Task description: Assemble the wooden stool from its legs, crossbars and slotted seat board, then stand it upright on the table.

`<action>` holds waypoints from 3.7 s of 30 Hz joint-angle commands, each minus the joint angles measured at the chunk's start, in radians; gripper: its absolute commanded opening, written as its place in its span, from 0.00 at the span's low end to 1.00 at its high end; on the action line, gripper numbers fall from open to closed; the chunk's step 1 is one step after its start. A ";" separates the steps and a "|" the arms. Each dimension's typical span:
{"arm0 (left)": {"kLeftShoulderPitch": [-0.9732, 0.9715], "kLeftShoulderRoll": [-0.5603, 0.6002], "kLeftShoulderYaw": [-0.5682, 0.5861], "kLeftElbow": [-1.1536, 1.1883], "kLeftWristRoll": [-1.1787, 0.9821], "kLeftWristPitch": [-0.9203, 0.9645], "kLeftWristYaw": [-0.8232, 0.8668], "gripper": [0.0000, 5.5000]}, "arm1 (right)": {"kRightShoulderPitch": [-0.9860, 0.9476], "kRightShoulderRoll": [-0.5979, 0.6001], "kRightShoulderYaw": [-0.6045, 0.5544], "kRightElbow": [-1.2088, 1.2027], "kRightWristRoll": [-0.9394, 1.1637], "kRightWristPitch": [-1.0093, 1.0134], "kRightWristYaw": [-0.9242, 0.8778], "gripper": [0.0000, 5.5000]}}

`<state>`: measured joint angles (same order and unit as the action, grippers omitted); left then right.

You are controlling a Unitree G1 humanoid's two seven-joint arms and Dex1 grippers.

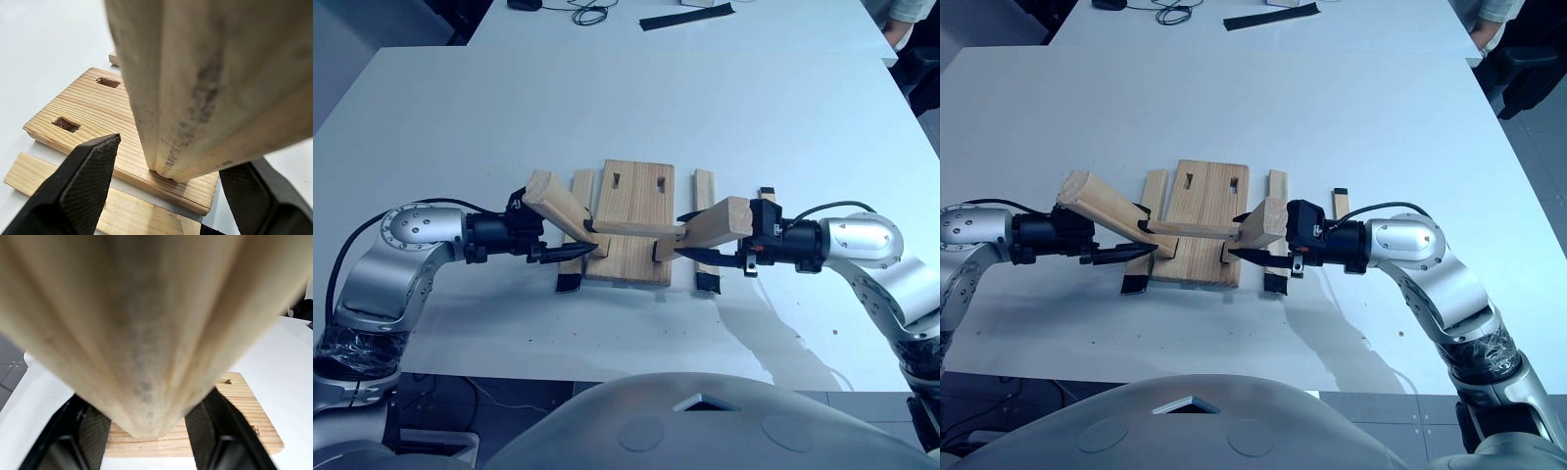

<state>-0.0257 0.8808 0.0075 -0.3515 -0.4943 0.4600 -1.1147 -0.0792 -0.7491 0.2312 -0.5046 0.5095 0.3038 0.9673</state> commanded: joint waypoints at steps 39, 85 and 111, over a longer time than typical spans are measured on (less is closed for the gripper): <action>-0.042 -0.015 -0.025 0.043 0.032 -0.022 0.002 0.62 | -0.094 0.071 0.099 0.129 -0.184 0.085 -0.003 0.79; -0.425 0.051 0.175 0.280 -0.138 0.065 -0.135 0.62 | -0.070 0.068 0.014 0.035 -0.145 0.137 0.008 0.65; -0.505 0.048 0.029 0.022 -0.190 0.091 -0.218 0.62 | -0.053 0.052 -0.012 0.005 -0.133 0.149 0.006 0.37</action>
<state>-0.5026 0.9234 0.0677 -0.3100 -0.6918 0.5599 -1.3073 -0.1281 -0.7033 0.2129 -0.4884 0.3740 0.4506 0.9766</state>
